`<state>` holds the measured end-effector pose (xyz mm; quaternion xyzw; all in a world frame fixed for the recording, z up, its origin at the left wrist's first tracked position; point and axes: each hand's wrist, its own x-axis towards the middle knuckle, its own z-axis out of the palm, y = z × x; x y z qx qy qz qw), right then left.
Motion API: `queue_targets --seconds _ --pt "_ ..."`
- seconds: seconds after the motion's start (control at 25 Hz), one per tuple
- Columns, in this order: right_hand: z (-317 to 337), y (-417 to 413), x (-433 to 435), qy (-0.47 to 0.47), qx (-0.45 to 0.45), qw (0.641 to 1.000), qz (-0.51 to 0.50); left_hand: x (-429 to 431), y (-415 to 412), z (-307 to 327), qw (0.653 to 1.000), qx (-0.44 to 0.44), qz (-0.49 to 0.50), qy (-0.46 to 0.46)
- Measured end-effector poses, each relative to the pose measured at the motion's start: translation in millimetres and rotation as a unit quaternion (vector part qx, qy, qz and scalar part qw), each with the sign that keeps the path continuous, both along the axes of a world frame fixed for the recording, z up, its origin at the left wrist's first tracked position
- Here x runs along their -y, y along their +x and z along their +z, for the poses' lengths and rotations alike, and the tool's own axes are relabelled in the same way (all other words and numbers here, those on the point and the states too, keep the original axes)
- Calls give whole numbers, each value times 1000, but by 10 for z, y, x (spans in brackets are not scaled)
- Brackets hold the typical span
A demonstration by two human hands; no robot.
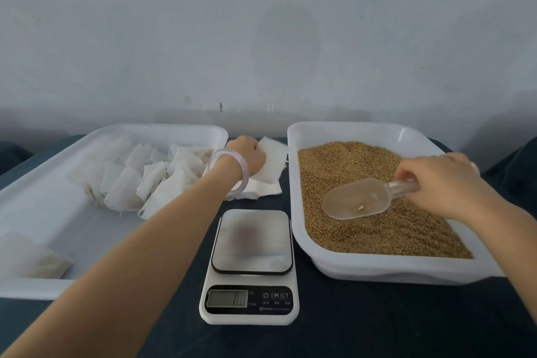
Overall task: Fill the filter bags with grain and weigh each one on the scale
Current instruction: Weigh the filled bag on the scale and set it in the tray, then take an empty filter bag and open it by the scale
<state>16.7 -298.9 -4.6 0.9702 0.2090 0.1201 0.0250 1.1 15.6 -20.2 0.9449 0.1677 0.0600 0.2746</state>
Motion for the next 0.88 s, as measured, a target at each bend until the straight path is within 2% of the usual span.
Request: queue_targets --seconds 0.04,0.08,0.12,0.2,0.28,0.44,0.56,0.68,0.88 --pt "14 -2 -9 -10 7 1000 4 58 -55 76 990 50 -6 -134" --pt "34 -18 -24 -23 16 1000 6 150 -129 145 965 78 -20 -248" --pt "56 -29 -38 -37 26 999 6 248 -202 197 940 85 -37 -327" --pt "122 -76 -57 -62 45 997 -7 441 -289 231 909 68 -68 -405" --pt "195 -117 -11 -67 40 996 -48 593 -308 216 901 52 -81 -422" --pt "291 -139 164 -4 -101 987 -126 824 -290 151 913 30 -86 -397" --pt "318 -131 168 99 -177 971 -128 997 -251 111 925 18 -81 -372" --pt "323 -164 40 228 -224 940 -117 1127 -218 63 941 11 -71 -332" --pt "243 -314 -296 264 -288 918 -70 1245 -165 -1 937 -1 -27 -349"
